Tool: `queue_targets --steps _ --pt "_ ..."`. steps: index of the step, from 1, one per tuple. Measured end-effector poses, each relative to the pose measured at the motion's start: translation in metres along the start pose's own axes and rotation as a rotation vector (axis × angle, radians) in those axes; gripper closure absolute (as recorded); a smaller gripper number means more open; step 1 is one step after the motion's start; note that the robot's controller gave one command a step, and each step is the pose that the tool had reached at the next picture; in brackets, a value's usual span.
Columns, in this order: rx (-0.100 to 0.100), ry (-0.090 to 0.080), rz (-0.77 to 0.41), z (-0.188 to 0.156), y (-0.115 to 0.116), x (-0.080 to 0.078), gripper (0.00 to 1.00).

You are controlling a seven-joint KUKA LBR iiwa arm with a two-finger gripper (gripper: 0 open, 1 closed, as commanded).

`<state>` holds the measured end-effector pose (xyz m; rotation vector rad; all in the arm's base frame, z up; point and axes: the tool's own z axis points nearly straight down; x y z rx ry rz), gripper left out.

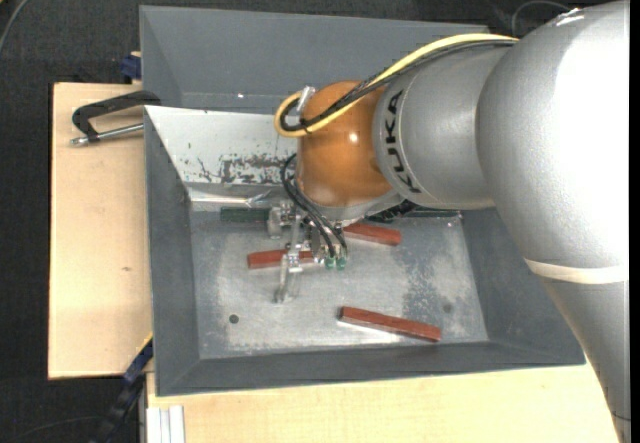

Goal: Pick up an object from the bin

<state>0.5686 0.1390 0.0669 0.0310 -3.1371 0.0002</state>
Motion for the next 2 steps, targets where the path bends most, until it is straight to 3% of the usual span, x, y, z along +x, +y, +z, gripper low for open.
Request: queue_targets --steps 1,2 --pt "-0.002 -0.005 -0.001 -0.004 0.002 -0.001 1.0" --pt "-0.003 -0.02 0.024 -0.145 -0.035 -0.019 1.0"
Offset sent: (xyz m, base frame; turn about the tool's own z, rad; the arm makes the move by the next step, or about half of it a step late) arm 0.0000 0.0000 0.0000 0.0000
